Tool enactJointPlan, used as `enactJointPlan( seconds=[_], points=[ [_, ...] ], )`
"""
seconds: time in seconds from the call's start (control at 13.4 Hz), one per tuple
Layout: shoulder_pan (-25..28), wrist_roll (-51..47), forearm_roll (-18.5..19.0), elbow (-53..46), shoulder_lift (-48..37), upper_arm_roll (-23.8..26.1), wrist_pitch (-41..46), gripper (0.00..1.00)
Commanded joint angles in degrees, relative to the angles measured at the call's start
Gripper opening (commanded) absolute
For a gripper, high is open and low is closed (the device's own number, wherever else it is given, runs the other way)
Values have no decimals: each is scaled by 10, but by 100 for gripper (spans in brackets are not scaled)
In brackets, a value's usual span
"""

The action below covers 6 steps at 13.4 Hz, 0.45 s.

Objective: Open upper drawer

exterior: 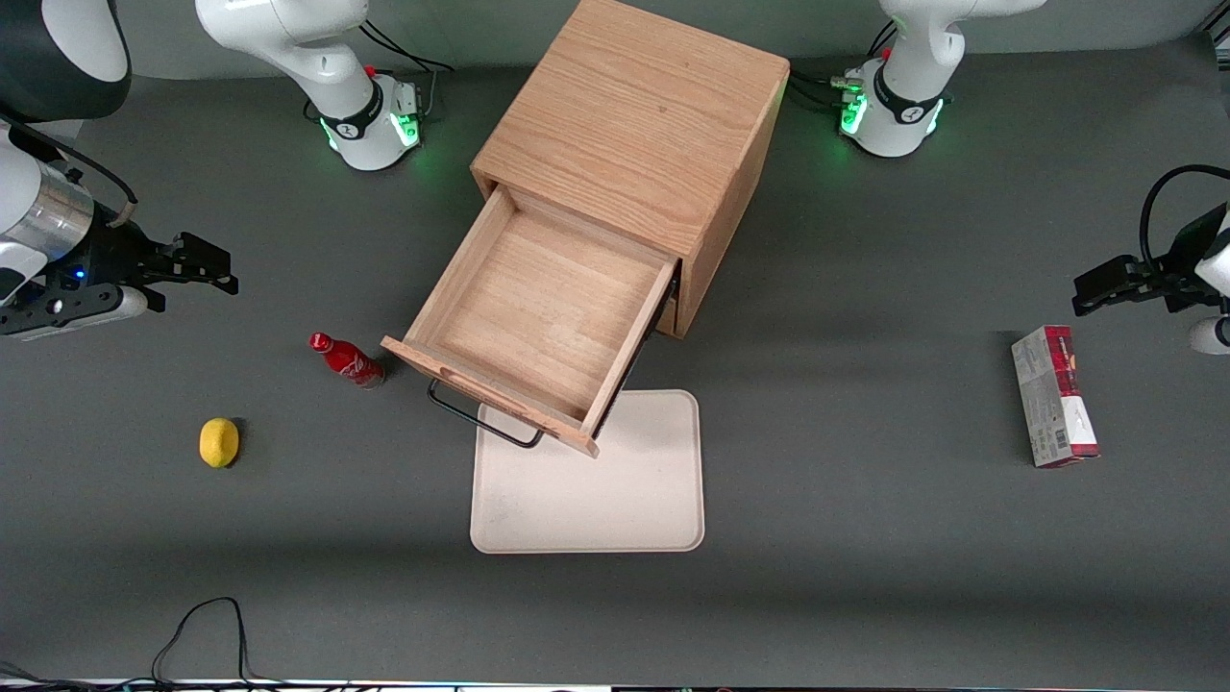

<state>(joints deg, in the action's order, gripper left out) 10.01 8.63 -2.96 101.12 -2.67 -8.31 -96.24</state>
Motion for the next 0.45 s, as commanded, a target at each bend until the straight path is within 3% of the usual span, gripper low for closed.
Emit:
enactJointPlan(
  seconds=[0.0,0.37],
  points=[
    [-7,-1,14,-24,-1,11,31,100],
    [5,-2,15,-61,3,2,74,100]
  ],
)
